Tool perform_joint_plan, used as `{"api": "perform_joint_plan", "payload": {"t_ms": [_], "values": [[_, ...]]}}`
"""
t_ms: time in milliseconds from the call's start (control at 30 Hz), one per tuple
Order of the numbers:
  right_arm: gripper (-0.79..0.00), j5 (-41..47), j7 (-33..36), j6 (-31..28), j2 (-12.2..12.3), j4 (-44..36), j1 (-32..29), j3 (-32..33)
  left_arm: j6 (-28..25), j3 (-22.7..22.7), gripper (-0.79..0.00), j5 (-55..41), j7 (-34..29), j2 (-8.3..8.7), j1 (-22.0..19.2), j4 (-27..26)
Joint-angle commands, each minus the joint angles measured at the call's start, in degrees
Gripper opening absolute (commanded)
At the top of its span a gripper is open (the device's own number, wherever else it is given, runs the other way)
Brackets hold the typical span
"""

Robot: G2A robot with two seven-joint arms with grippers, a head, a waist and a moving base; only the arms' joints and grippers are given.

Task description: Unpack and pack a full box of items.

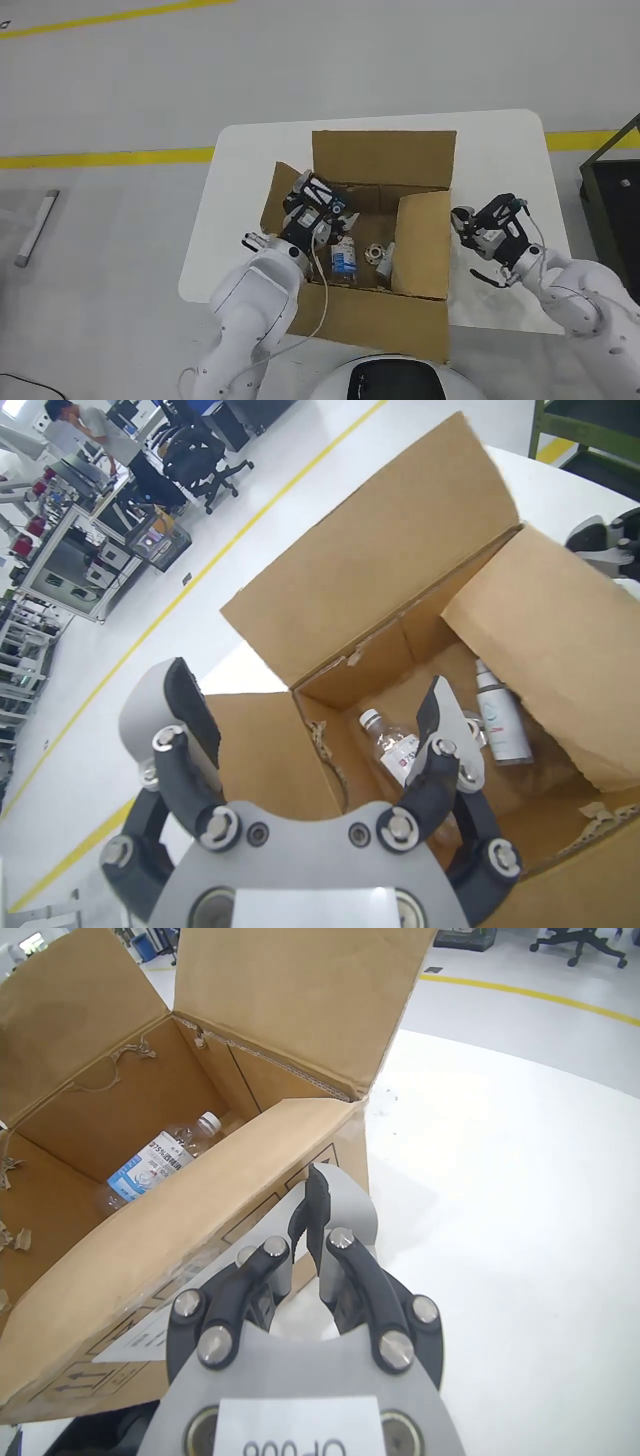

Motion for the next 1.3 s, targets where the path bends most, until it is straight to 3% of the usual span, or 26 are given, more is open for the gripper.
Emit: {"api": "perform_joint_plan", "payload": {"t_ms": [0, 133, 267, 733, 1133, 1267], "values": [[-0.785, 0.7, 0.0, -1.4, -0.1, 1.8, 2.0, -0.9, 0.5, 1.1, 0.0, -1.6, 0.2, -0.19, -0.1, 0.1], [-0.785, -0.9, 0.0, -3.3, -0.2, 4.0, 4.9, -2.4, 0.7, 3.5, 0.0, -4.8, 0.2, -0.59, -0.5, 1.3], [-0.785, -1.8, -1.2, -2.5, -0.2, 3.6, 4.0, -2.2, 2.1, 5.6, 0.0, -8.1, 0.4, -1.06, -1.0, 3.2], [-0.785, 0.8, -2.7, 1.1, 1.1, -8.0, -15.6, 11.6, 17.8, 7.5, 0.0, -39.1, -6.2, -3.58, -2.1, 12.9], [-0.785, 0.2, -2.4, 1.4, 1.3, -13.3, -19.7, 15.5, 17.9, 7.5, 0.0, -39.5, -5.6, -3.58, -1.8, 13.1], [-0.785, -0.3, -2.7, 1.6, 1.2, -13.5, -20.0, 15.1, 19.9, 7.5, 0.0, -45.3, -3.4, -3.95, -0.9, 15.5]]}}
